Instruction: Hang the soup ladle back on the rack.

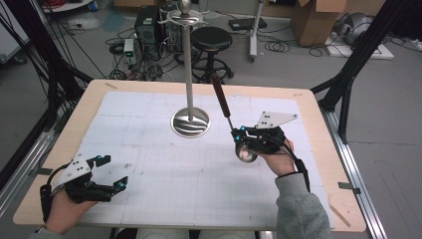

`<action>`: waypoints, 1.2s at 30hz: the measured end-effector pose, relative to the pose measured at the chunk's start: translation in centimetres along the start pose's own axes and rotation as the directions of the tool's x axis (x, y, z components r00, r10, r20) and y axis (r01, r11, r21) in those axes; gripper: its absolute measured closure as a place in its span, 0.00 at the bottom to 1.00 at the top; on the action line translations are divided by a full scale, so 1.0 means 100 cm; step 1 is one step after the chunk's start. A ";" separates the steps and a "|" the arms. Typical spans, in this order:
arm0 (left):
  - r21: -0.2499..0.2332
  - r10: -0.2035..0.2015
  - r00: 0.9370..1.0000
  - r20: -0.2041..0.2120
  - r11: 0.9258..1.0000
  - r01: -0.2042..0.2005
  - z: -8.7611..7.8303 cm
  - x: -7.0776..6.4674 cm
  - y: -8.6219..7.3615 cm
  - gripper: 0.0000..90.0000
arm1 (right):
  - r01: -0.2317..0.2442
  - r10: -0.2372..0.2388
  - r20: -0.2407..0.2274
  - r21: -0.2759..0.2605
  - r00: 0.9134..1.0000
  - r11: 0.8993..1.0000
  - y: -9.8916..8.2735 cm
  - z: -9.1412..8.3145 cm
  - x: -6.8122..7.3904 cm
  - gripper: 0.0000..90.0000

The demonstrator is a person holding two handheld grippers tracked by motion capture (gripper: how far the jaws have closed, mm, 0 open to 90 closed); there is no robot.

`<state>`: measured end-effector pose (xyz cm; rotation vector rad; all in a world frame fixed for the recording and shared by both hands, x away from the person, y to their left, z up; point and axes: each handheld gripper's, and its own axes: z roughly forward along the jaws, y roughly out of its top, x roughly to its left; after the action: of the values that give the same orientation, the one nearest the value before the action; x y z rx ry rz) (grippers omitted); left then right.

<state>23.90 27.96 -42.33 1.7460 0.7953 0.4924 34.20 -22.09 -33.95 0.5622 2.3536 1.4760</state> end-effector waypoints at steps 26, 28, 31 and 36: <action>-0.006 -0.002 1.000 -0.005 1.000 0.002 0.000 0.000 0.001 0.03 | -0.086 0.106 0.096 -0.196 0.990 0.977 0.004 -0.009 -0.003 0.93; -0.006 -0.003 1.000 -0.006 1.000 0.003 0.000 0.000 0.001 0.03 | -0.091 0.112 0.099 -0.199 0.989 0.976 0.006 -0.008 -0.003 0.93; -0.005 -0.004 1.000 -0.007 1.000 0.004 0.000 0.000 0.001 0.03 | -0.102 0.123 0.097 -0.202 0.988 0.974 0.009 -0.006 -0.001 0.93; -0.004 -0.004 1.000 -0.006 1.000 0.004 0.000 0.000 0.001 0.03 | -0.107 0.131 0.106 -0.211 0.986 0.972 0.016 -0.003 -0.002 0.93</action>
<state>23.92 27.94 -42.28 1.7392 0.8016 0.4968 34.46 -21.81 -32.37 0.7262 2.0785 1.6639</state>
